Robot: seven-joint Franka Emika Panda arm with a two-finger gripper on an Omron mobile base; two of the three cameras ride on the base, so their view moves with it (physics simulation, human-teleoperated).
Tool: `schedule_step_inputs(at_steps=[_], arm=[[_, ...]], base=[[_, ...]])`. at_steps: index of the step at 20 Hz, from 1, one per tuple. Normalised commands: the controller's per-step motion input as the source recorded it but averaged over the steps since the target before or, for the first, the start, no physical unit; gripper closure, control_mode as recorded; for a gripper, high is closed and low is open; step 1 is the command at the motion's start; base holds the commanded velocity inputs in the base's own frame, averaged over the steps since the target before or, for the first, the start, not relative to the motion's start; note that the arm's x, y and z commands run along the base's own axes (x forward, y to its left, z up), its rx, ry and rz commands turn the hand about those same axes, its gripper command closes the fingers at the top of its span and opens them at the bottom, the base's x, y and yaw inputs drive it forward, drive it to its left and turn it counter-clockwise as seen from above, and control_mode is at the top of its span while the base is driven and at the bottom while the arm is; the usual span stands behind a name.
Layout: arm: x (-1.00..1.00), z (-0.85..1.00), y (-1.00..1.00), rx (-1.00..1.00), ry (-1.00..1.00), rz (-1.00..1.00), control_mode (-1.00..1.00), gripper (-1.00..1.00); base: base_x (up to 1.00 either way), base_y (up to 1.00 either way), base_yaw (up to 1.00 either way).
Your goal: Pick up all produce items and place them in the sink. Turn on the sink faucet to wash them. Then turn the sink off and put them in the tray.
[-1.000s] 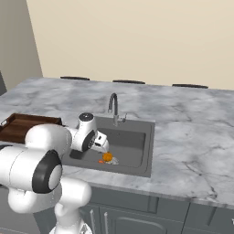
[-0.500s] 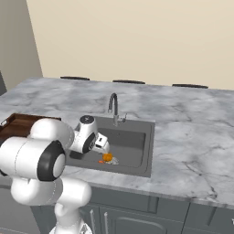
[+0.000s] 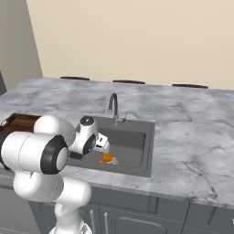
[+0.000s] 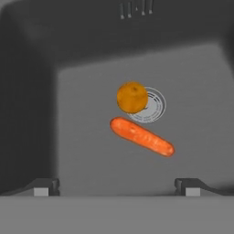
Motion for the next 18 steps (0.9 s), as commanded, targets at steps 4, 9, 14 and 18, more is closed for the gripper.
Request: schedule_step_inputs(at_steps=[4,9,14,18], arm=[[0.09,-0.06,0.00,0.00,-0.06,-0.01,-1.00,-1.00],[0.09,-0.11,-0.07,0.00,-0.05,0.00,-1.00,-1.00],[0.04,-0.10,-0.17,0.00,-0.02,-0.01,-1.00,-1.00],[0.01,-0.04,-0.08,0.00,0.00,-0.03,-1.00,-1.00]], base=[[0.00,0.00,0.00],[0.00,0.00,0.00],[0.00,0.00,0.00],[0.00,0.00,0.00]])
